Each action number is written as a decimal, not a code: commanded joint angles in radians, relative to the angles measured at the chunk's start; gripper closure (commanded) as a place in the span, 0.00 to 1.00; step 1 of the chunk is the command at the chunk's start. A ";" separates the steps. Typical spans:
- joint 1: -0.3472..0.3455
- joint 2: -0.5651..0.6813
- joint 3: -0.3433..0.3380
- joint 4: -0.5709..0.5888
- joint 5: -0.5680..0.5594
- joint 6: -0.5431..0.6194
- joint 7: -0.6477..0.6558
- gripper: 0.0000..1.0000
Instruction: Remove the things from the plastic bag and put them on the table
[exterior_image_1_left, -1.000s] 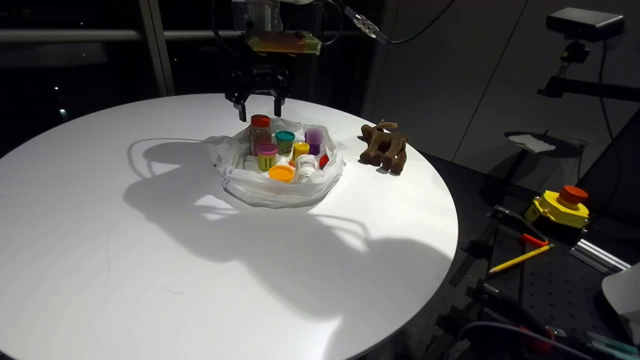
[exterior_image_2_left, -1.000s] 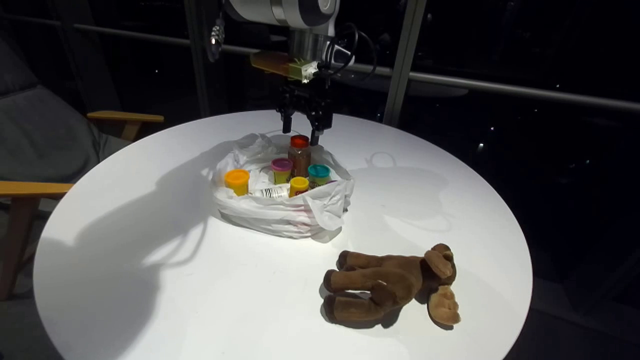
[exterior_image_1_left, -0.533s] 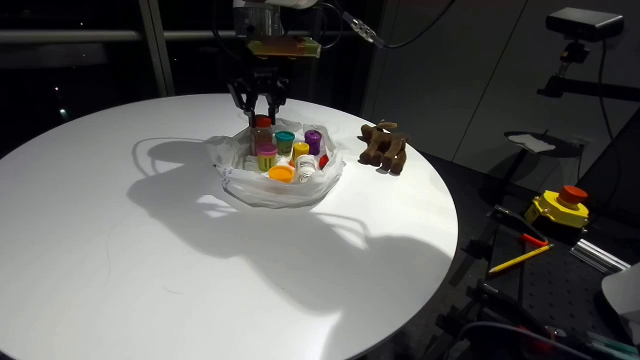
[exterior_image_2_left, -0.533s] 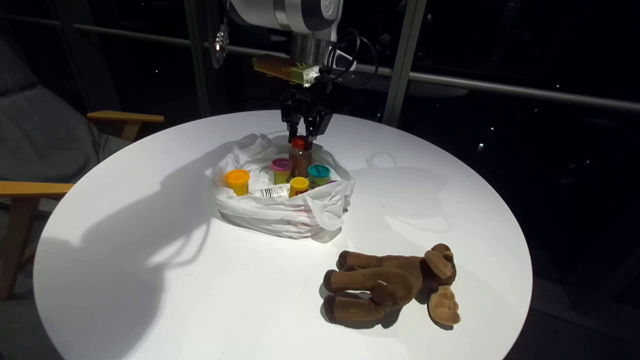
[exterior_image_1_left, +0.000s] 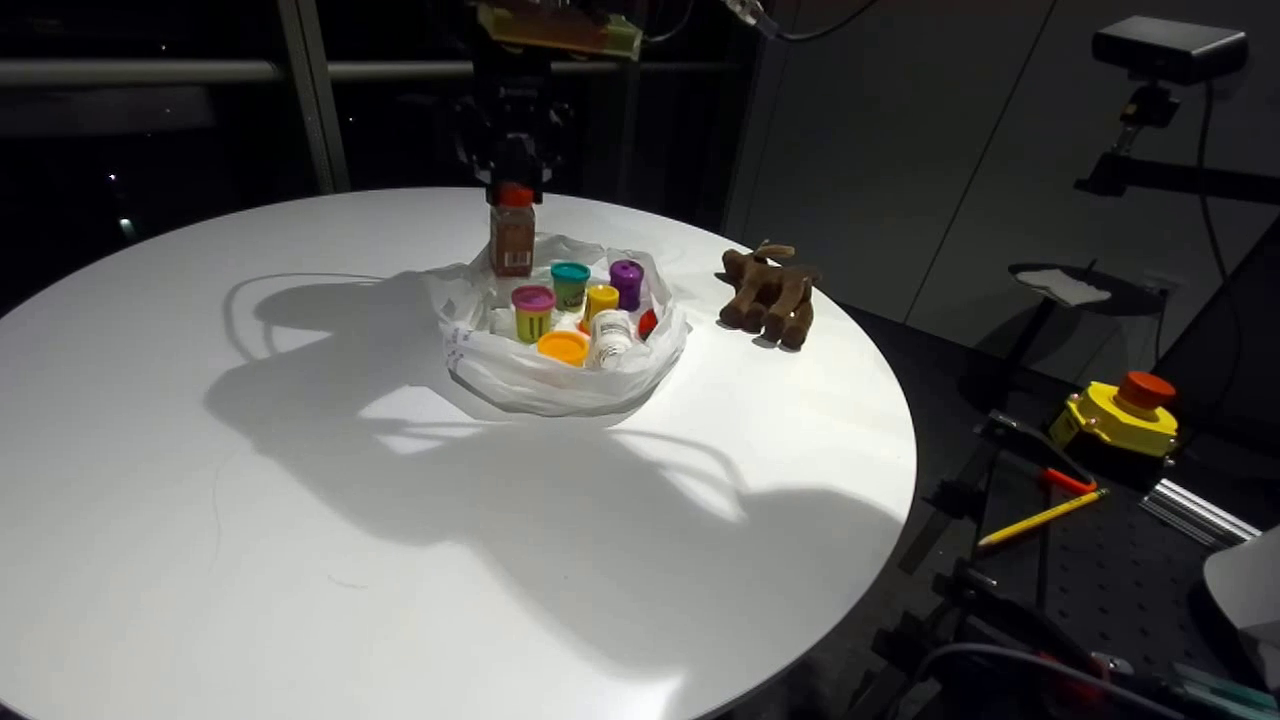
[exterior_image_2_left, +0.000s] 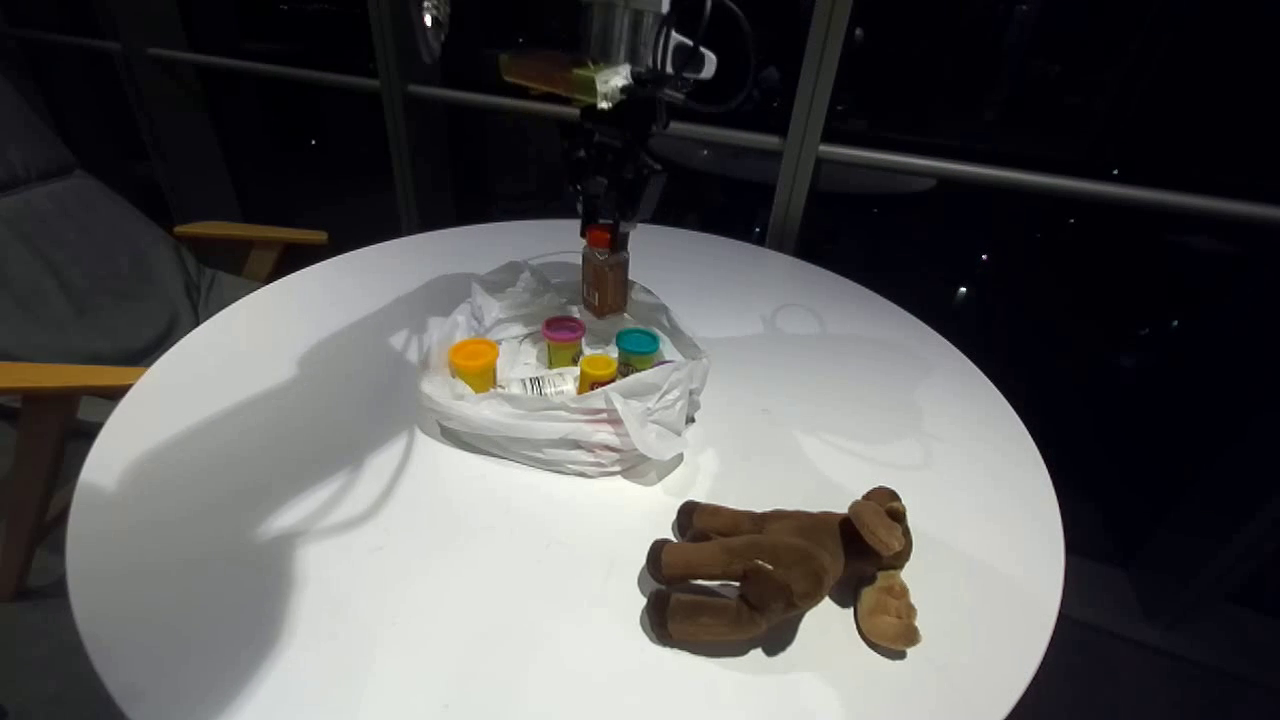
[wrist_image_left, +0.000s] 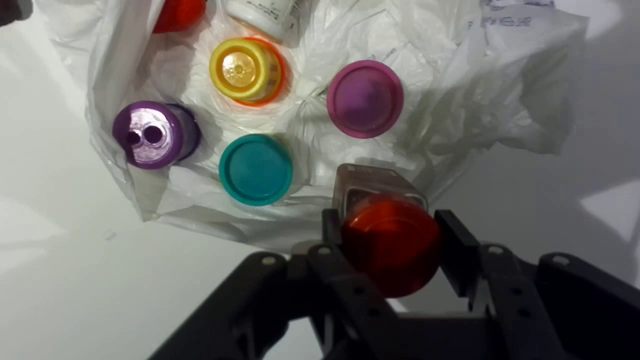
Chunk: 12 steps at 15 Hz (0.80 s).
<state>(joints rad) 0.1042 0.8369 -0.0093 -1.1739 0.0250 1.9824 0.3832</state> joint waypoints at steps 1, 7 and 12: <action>0.076 -0.177 -0.017 -0.124 -0.028 -0.015 0.074 0.81; 0.221 -0.248 0.028 -0.208 -0.089 -0.118 0.163 0.81; 0.267 -0.150 0.064 -0.230 -0.073 -0.043 0.143 0.81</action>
<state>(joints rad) 0.3675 0.6457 0.0427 -1.3933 -0.0418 1.8796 0.5310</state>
